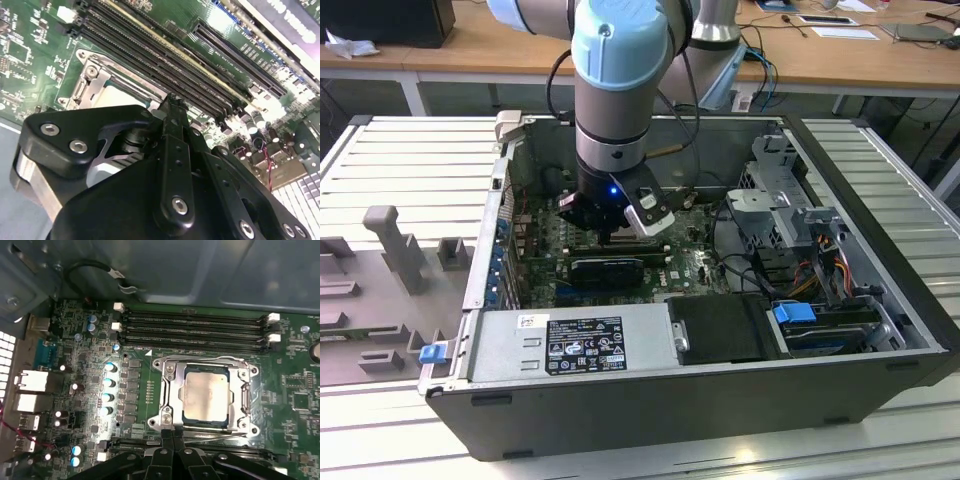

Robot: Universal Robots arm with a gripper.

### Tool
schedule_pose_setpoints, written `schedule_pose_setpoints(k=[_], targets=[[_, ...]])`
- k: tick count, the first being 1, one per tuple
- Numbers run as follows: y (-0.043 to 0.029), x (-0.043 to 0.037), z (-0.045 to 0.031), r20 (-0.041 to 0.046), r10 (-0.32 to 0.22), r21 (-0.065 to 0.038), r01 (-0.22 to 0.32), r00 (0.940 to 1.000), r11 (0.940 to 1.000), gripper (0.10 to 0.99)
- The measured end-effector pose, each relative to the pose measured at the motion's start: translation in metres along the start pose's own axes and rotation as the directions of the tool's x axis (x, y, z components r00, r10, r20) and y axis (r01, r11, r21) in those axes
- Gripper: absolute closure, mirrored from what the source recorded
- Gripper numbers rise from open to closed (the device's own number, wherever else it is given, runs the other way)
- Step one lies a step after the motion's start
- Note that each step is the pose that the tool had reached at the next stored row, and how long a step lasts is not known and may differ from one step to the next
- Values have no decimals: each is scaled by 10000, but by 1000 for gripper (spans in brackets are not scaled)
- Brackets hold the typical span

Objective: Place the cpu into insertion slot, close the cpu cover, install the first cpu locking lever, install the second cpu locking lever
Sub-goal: 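Install the second cpu locking lever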

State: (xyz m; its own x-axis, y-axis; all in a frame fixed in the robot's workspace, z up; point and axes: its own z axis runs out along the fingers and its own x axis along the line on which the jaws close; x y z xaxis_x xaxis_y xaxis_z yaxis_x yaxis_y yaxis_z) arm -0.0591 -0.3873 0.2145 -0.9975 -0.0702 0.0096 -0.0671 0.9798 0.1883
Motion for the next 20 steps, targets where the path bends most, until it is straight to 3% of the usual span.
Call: schedule_pose_setpoints(k=[2, 4, 8, 15, 20], targets=[[-14, 13, 9, 9, -5, -143, 6, 10000, 9999, 980], [-71, 43, 9, 30, -10, -428, 11, 10000, 9991, 980], [-139, 70, 4, 50, -15, -724, 19, 10000, 9974, 980], [-166, 141, 86, 61, -16, -892, 21, 10000, 9960, 980], [-173, 150, 124, 85, -22, -1238, 32, 10000, 9923, 980]])
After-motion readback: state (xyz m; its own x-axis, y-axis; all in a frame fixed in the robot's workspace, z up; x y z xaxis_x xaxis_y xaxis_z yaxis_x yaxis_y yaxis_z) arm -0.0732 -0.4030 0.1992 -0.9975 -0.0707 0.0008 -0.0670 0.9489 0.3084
